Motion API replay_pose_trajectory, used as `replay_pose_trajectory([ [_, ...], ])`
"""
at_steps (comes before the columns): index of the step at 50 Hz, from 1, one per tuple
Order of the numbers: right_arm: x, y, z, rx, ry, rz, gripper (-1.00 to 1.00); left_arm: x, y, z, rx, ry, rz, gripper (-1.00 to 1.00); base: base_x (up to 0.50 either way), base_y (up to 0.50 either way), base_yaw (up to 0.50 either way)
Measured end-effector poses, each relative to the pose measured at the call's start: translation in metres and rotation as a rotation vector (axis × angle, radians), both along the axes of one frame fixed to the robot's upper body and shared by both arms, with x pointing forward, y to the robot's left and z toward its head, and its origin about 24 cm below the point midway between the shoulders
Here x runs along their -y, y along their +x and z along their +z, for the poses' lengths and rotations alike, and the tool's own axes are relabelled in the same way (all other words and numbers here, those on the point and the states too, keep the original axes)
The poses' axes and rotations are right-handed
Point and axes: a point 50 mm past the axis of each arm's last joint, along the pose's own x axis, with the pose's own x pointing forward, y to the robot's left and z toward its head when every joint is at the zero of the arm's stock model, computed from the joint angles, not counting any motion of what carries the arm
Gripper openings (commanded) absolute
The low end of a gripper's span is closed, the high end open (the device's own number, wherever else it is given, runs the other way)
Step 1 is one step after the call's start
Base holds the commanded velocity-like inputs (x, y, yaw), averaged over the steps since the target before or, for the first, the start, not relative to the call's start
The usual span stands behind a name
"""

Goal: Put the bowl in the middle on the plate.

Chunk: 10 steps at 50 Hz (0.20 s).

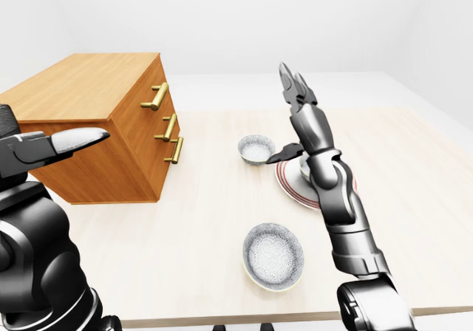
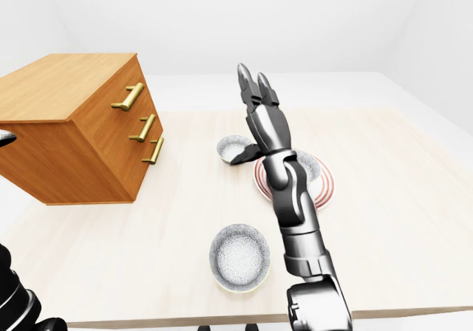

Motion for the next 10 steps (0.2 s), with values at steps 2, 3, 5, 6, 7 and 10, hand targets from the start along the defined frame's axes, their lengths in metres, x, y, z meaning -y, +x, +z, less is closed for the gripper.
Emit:
replay_pose_trajectory([
  [2, -0.002, -0.007, 0.007, 0.021, -0.009, 0.025, 1.00, 0.000, 0.000, 0.000, 0.002, 0.001, -0.001, 1.00, 0.00, 0.00, 0.00],
  [3, -0.003, -0.010, 0.011, 0.030, -0.013, 0.037, 1.00, 0.000, -0.001, 0.001, 0.003, 0.001, -0.001, 1.00, 0.00, 0.00, 0.00],
  [5, -0.005, -0.016, 0.017, 0.047, -0.022, 0.057, 1.00, 0.000, -0.001, 0.001, 0.005, 0.002, -0.002, 1.00, 0.00, 0.00, 0.00],
  [6, -0.006, -0.020, 0.020, 0.054, -0.027, 0.066, 1.00, 0.000, -0.001, 0.001, 0.006, 0.002, -0.002, 1.00, 0.00, 0.00, 0.00],
  [7, -0.006, -0.023, 0.022, 0.061, -0.032, 0.074, 1.00, 0.000, -0.001, 0.001, 0.007, 0.003, -0.002, 1.00, 0.00, 0.00, 0.00],
  [10, -0.007, -0.032, 0.029, 0.076, -0.045, 0.094, 1.00, 0.001, -0.002, 0.002, 0.011, 0.003, -0.004, 1.00, 0.00, 0.00, 0.00],
])
